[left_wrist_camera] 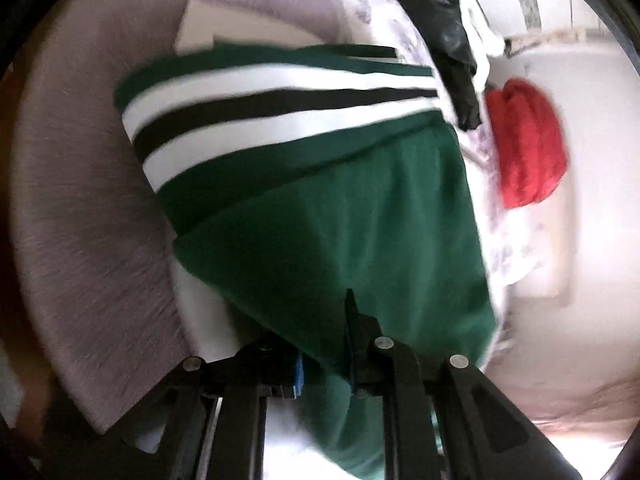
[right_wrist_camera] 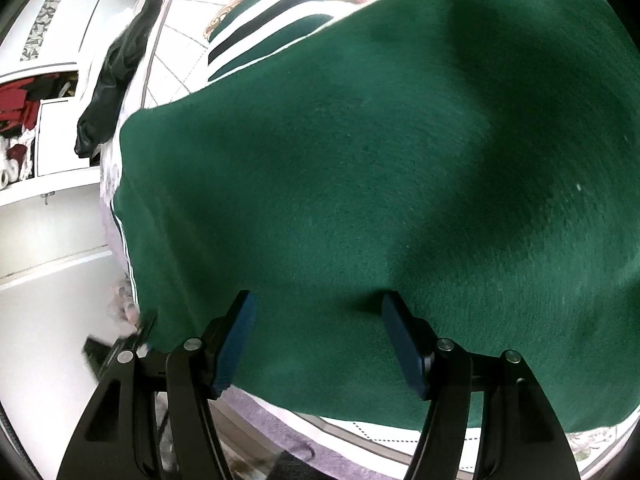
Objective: Fold large clothes
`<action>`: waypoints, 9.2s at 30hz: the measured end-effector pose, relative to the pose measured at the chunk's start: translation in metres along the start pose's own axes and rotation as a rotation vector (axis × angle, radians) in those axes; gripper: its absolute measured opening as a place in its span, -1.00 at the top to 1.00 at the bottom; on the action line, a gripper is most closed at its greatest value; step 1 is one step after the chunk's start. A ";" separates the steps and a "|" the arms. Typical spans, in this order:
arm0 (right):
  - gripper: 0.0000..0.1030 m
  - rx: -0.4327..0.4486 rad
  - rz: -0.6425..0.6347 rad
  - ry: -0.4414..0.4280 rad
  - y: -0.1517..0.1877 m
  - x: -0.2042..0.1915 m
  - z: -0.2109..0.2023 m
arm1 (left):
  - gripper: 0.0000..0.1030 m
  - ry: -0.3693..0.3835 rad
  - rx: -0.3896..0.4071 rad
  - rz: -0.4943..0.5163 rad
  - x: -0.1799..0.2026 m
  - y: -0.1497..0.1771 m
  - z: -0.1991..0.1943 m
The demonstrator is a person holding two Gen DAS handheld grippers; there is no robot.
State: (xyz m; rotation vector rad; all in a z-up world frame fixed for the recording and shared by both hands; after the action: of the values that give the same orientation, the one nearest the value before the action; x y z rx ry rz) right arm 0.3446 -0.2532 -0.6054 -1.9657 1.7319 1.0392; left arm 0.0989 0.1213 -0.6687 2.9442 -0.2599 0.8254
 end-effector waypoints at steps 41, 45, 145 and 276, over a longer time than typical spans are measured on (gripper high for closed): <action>-0.31 0.006 0.006 0.123 -0.058 0.001 -0.008 | 0.13 0.212 0.021 -0.021 0.107 -0.066 0.090; -0.34 -0.027 0.019 0.151 -0.058 0.011 0.008 | 0.08 0.174 0.062 0.089 0.136 -0.066 0.093; -0.60 0.049 -0.104 0.676 0.065 0.094 -0.095 | -1.00 -0.750 -0.054 0.630 0.048 0.074 0.087; -0.27 -0.034 -0.286 0.450 -0.103 -0.145 0.036 | -0.38 -0.052 -0.034 0.175 0.069 -0.080 0.043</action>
State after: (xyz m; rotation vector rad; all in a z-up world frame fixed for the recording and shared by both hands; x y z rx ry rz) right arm 0.4320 -0.1029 -0.5516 -2.5220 1.5651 0.5617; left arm 0.1933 0.1851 -0.6711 2.9457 -0.5368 0.7545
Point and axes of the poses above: each gripper's, at about its wrist camera, not at the fingertips, and z roughly the way its jaws point, x to its right, y to its underside, the point moved 8 cm from there along z, roughly the way its jaws point, and after that the axes turned 14 degrees about -y, right-handed, at the moved point
